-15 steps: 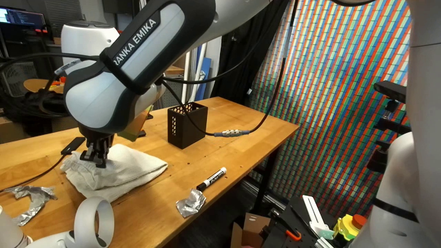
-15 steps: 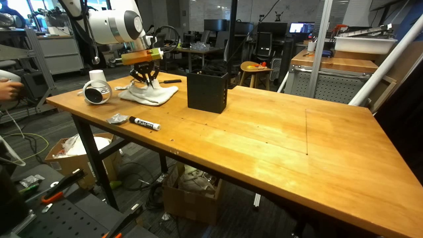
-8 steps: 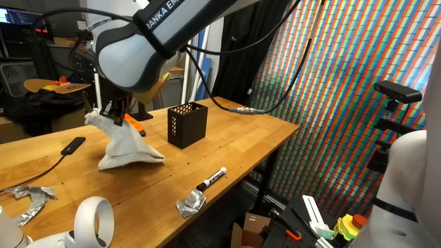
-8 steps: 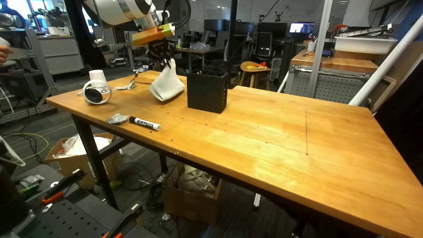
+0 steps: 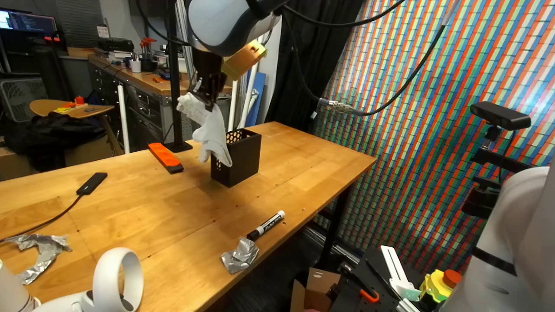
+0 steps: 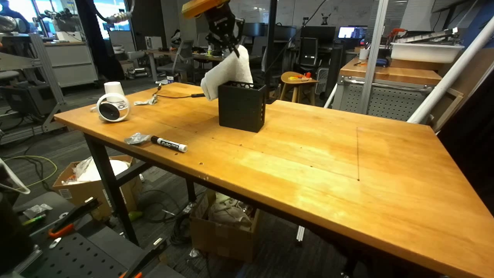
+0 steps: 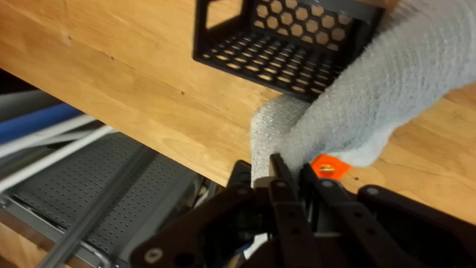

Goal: Put the white towel in the black box

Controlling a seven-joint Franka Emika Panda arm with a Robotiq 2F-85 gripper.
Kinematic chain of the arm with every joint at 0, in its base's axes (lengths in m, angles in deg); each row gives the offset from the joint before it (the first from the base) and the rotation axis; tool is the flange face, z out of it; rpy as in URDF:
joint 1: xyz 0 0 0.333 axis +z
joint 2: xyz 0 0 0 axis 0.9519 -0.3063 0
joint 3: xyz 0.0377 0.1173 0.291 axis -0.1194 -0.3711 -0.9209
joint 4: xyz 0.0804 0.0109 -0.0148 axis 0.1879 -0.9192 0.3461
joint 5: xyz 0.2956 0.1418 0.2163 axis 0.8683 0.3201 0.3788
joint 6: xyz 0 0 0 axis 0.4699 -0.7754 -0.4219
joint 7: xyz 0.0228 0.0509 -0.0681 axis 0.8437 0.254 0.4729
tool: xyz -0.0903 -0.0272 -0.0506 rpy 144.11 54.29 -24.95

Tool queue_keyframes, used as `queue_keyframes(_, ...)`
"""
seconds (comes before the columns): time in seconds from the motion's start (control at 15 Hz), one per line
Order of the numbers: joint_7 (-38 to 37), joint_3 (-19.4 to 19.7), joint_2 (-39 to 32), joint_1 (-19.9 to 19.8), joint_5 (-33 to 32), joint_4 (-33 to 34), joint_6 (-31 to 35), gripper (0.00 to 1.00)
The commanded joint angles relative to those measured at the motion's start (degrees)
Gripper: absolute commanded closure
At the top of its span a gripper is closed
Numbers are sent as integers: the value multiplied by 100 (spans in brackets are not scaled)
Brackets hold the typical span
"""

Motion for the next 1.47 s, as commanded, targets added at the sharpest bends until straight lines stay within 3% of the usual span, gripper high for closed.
queue_keyframes(0.0, -86, 106, -49, -325, 51, 381, -583, 91)
queue_keyframes(0.33, -55, 115, -239, -522, 39, 374, -893, 91)
queue_keyframes(1.4, -25, -14, -886, -466, 567, 7, -997, 90)
